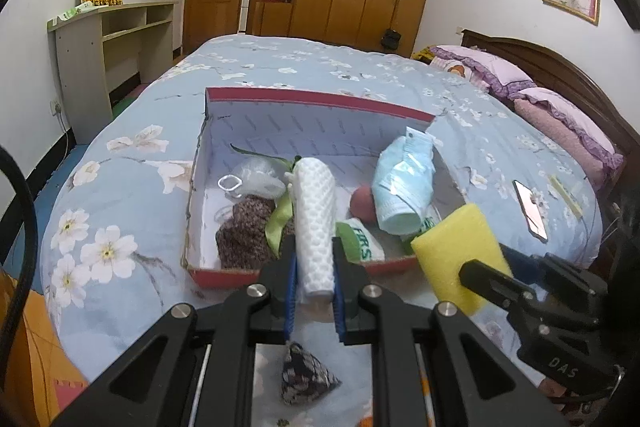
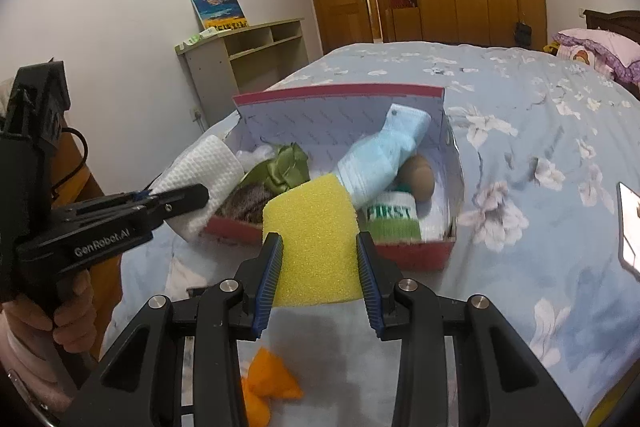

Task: Organize soft objects
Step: 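Carry the white towel and yellow sponge over the box with both grippers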

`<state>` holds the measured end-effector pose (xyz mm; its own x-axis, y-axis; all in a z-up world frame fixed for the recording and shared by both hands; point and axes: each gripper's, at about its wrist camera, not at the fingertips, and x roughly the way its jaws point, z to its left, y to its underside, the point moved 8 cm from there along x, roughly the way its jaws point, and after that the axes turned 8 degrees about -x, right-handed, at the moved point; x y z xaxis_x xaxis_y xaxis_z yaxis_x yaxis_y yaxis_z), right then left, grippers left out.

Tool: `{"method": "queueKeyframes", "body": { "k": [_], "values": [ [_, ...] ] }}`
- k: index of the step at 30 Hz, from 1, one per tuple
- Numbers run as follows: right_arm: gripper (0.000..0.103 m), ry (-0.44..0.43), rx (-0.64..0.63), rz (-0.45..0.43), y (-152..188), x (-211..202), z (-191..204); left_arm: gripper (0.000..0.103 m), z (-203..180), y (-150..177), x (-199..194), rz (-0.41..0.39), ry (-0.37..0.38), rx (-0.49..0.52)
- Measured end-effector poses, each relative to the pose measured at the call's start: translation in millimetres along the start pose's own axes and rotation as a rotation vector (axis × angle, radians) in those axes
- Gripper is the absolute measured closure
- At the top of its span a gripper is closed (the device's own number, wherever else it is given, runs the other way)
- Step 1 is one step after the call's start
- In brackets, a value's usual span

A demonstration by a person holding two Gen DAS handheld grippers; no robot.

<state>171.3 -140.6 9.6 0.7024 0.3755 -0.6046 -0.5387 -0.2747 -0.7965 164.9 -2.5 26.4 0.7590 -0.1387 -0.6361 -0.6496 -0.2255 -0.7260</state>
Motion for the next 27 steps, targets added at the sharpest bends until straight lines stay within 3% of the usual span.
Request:
{"method": "queueKeyframes", "body": {
  "k": [18,27],
  "values": [
    [0.065,0.007,-0.015,-0.026,-46.4,23.6,-7.0,0.088,4.3,-52.2,26.7,-0.046,-0.046,0.022],
    [0.065,0.010,-0.017,-0.035,-59.7,29.4,-11.0,0.088,10.7,-64.4,43.5,-0.032,-0.058,0.010]
  ]
}}
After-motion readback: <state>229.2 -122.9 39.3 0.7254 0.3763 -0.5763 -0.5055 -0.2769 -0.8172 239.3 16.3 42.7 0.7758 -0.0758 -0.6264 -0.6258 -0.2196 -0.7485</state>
